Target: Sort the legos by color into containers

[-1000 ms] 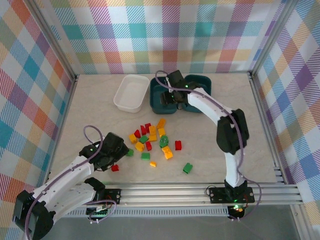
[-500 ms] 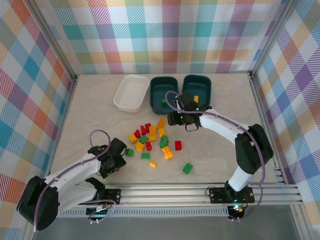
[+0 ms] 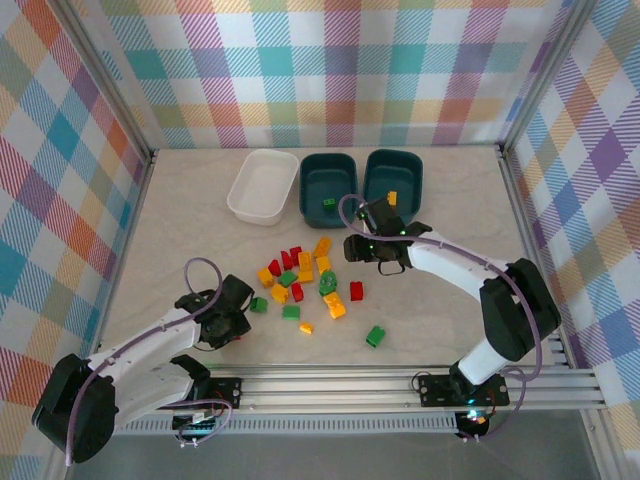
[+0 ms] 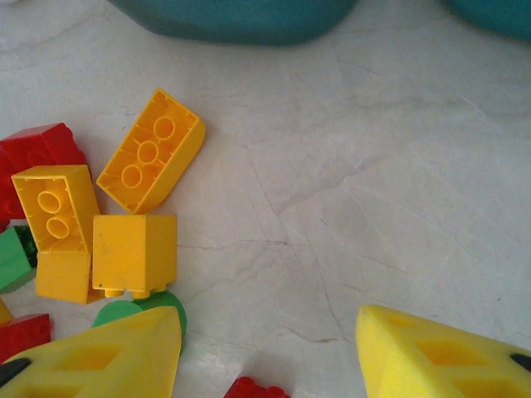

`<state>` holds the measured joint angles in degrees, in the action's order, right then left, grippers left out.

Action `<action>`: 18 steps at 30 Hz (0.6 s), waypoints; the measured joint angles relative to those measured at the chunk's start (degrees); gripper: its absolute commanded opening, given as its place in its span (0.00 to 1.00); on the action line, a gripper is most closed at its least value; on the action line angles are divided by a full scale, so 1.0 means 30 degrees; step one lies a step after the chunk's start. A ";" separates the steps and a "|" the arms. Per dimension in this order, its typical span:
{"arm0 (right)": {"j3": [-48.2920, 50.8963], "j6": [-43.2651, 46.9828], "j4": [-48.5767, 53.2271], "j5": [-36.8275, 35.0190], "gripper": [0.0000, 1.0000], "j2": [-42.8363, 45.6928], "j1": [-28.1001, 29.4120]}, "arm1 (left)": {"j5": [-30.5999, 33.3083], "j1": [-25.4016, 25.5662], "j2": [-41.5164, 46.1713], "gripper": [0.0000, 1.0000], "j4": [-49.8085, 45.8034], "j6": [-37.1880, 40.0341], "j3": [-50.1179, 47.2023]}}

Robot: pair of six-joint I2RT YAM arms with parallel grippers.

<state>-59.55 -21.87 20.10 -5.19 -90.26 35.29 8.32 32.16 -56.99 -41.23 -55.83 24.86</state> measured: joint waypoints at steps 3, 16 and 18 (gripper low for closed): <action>0.0342 0.0000 -0.0372 -0.0117 0.56 0.0189 0.0000 | -0.0102 0.0007 -0.0015 0.39 0.0044 0.0109 0.0007; 0.1552 -0.0146 -0.1304 -0.1231 0.55 0.0401 -0.0015 | -0.0401 0.0029 -0.0372 0.35 -0.0415 0.1005 0.2623; 0.1872 -0.0423 -0.1501 -0.1727 0.57 0.0648 -0.0175 | -0.0146 0.0022 -0.0750 0.35 -0.0743 0.1428 0.4204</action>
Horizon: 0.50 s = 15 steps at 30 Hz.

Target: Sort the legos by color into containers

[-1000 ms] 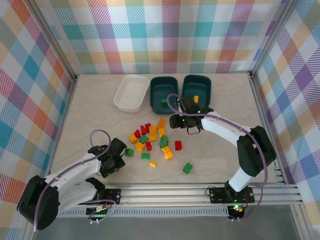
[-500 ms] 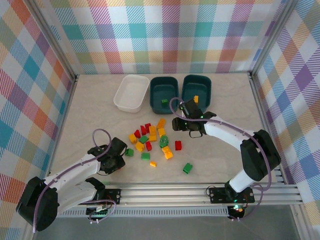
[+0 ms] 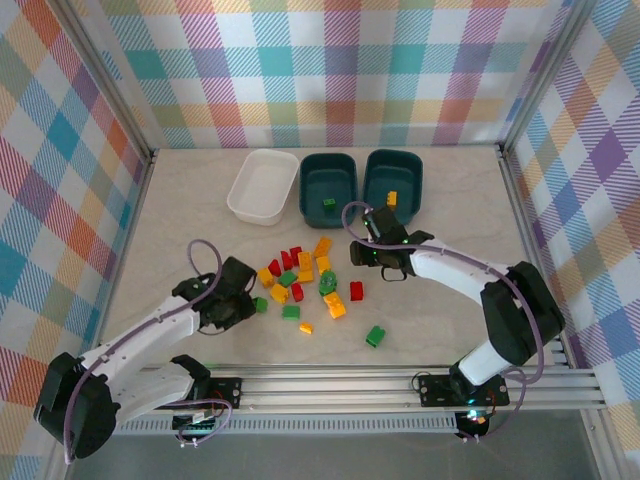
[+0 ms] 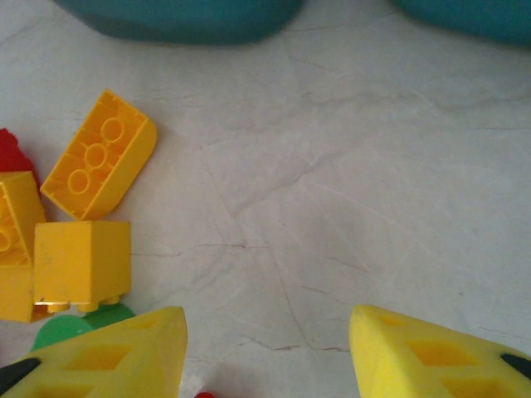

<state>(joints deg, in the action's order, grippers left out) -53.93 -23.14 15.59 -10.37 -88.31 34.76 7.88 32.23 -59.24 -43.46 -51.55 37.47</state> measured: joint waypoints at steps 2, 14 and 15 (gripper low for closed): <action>0.0328 -0.0372 -0.0073 -0.0459 0.59 0.0248 -0.0197 | 0.0408 -0.0080 -0.0663 0.34 -0.0109 0.0561 0.1851; 0.2543 -0.3279 -0.0459 -0.2251 0.72 0.1916 -0.3002 | -0.0415 -0.3803 -1.0877 0.32 0.1362 0.4743 1.2888; 0.2637 -0.3453 -0.0459 -0.2477 0.73 0.2171 -0.3075 | -0.0721 -0.4415 -1.1912 0.32 0.1858 0.4962 1.3668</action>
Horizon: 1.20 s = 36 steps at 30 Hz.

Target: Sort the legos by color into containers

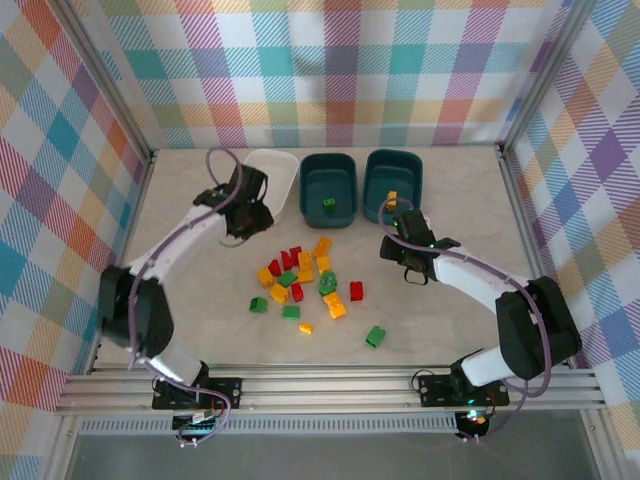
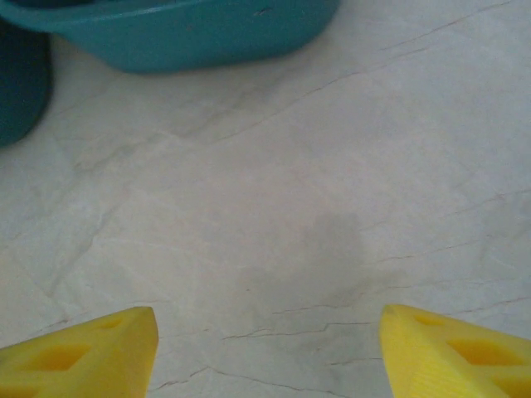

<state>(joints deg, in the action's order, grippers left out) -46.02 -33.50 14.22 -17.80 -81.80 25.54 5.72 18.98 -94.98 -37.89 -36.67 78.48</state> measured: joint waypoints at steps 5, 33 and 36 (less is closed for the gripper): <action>0.0459 -0.0430 -0.0036 -0.1027 0.77 0.1530 -0.0189 | -0.1078 -0.2076 -0.4488 0.31 0.1049 0.0729 0.3599; 0.2674 -0.1173 -0.1064 -0.2594 0.88 0.5056 -0.0656 | -0.2863 -0.2470 -0.5450 1.00 0.1042 0.3147 0.5712; 0.2878 -0.1115 -0.1311 -0.2637 0.87 0.5209 -0.0656 | -0.2652 -0.3235 -0.2878 1.00 0.2004 0.2805 0.3614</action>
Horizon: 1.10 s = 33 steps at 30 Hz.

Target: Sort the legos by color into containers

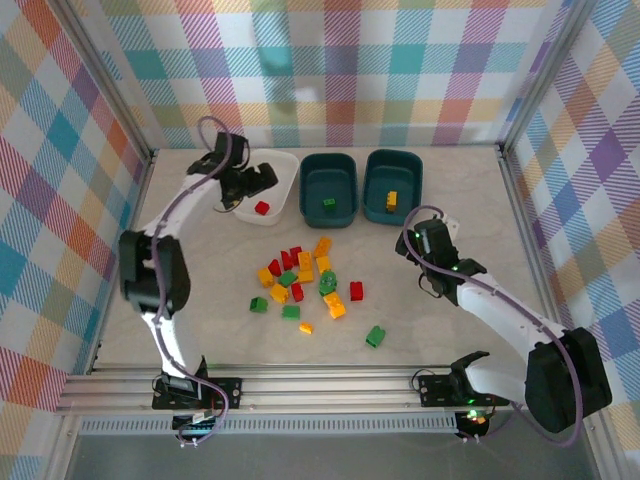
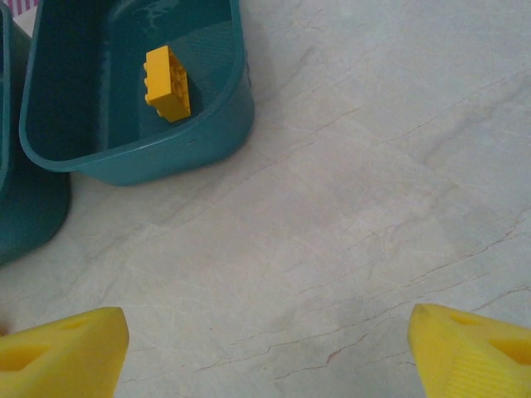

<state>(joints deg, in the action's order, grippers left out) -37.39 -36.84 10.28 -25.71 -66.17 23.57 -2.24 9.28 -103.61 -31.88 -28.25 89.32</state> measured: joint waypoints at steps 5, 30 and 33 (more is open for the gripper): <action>0.0036 0.0379 -0.0379 0.0605 0.86 -0.0073 0.0000 | -0.0546 -0.2528 -0.0321 1.00 0.1370 -0.0219 -0.0590; -0.6222 0.5049 0.3832 0.6470 0.78 -0.7424 0.8670 | -0.4707 -0.1202 -0.2557 1.00 0.6462 -0.0233 -0.4699; -0.6222 0.5173 0.4189 0.6754 0.79 -0.7526 0.8735 | -0.5115 -0.0729 -0.1974 1.00 0.6914 -0.0415 -0.5260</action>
<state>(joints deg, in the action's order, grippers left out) -56.05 -21.32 22.85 -5.45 -88.75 49.78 -17.58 7.09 -109.54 -11.14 -29.50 73.54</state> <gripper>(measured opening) 0.779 0.997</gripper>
